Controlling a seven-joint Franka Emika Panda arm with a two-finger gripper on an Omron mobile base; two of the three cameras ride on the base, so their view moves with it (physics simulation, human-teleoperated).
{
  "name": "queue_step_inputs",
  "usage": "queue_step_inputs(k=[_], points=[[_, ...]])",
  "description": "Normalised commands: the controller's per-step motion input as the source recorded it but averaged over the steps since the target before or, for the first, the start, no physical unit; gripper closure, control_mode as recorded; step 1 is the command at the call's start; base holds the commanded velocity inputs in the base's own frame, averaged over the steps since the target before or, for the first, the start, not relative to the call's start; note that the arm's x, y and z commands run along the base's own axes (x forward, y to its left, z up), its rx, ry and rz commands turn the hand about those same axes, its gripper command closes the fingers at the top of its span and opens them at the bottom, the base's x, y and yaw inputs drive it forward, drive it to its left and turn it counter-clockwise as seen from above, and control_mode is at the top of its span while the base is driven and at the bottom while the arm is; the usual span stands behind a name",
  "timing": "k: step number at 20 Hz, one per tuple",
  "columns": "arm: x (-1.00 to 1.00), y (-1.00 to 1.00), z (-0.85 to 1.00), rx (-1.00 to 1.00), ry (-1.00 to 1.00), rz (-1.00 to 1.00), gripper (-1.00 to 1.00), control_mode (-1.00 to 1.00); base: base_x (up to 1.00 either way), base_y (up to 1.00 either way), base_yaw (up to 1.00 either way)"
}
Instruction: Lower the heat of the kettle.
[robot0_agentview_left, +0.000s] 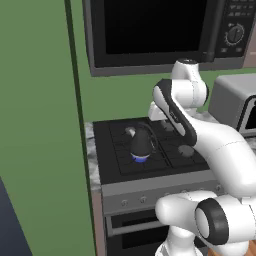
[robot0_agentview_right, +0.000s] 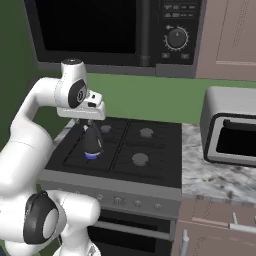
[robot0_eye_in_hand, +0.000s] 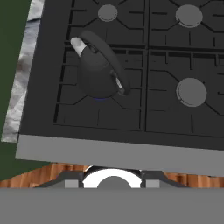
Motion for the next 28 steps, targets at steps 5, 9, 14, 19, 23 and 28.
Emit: queue_step_inputs(k=[5, 9, 14, 19, 23, 28], points=[[0.0, 0.0, 0.0, 0.0, 0.0, 0.0, -1.0, 1.0, 0.0, -0.03, 0.0], [0.0, 0.0, 0.0, 0.0, 0.0, 0.0, -1.0, 1.0, -0.01, -0.6, 0.0], [0.0, 0.0, 0.0, 0.0, 0.0, 0.0, -1.0, 1.0, 0.0, -0.68, 0.0], [0.0, 0.0, 0.0, 0.0, 0.0, 0.0, -1.0, 1.0, 0.0, -0.51, 0.0], [0.0, 0.0, 0.0, 0.0, 0.0, 0.0, -1.0, 1.0, 0.0, -0.43, 0.0], [0.0, 0.0, 0.0, 0.0, 0.0, 0.0, -1.0, 1.0, 0.0, -0.43, 0.0]])
